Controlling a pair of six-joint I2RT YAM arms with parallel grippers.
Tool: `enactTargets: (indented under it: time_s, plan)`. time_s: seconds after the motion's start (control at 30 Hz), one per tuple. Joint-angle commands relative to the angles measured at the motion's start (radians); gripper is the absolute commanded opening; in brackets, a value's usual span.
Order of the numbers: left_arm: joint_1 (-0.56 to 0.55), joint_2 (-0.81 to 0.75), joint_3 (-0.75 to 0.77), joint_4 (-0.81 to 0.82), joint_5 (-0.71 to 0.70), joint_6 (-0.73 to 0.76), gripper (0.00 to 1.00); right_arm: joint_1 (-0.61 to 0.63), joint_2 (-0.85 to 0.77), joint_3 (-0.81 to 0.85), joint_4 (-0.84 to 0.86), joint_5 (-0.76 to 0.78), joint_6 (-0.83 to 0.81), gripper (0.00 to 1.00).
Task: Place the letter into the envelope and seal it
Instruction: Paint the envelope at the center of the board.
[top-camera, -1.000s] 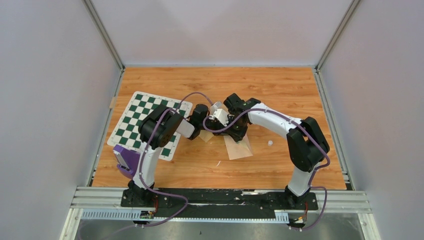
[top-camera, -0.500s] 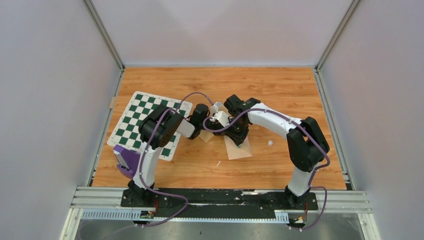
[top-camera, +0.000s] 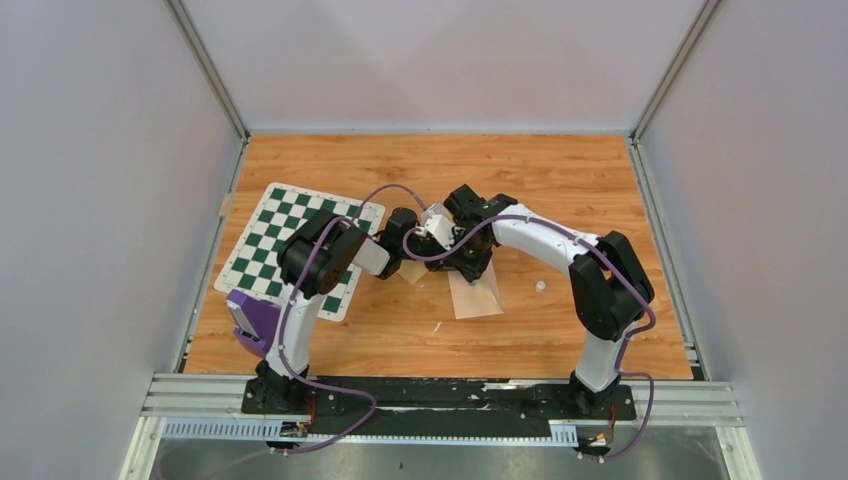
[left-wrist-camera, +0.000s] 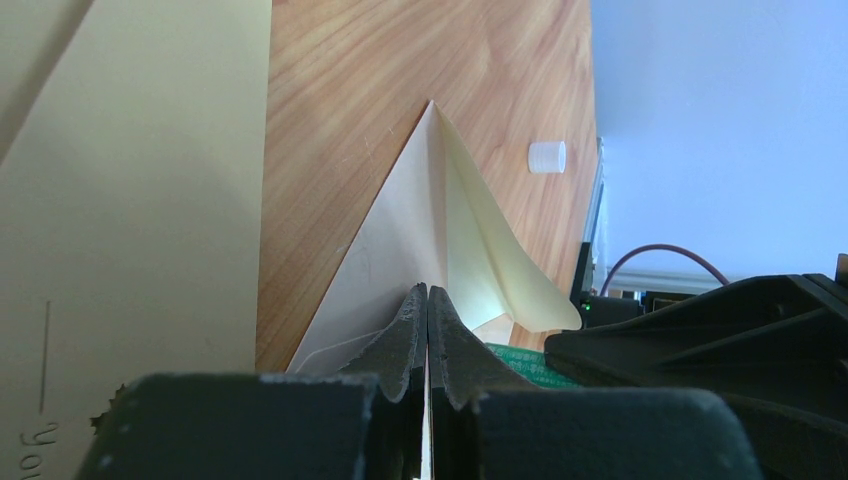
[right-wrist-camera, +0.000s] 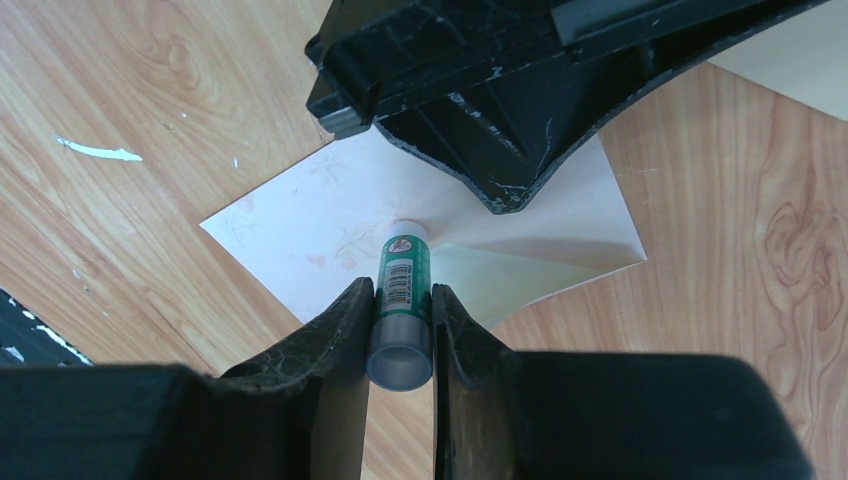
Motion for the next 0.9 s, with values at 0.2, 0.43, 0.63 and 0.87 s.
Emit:
enactTargets:
  time_s: [0.2, 0.43, 0.63, 0.87]
  plan:
    - [0.002, 0.021, 0.016, -0.037, -0.032, 0.028, 0.00, -0.025, 0.037, 0.041, 0.089, 0.063, 0.012, 0.00]
    - [0.003, 0.018, 0.014, -0.036, -0.033, 0.029, 0.00, -0.035, 0.042, 0.019, 0.108, 0.078, 0.014, 0.00]
    - [0.002, 0.019, 0.013, -0.039, -0.034, 0.029, 0.00, -0.030, 0.032, 0.013, 0.076, 0.029, 0.033, 0.00]
    - [0.002, 0.021, 0.018, -0.040, -0.033, 0.029, 0.00, -0.010, 0.011, -0.016, 0.012, 0.007, 0.054, 0.00]
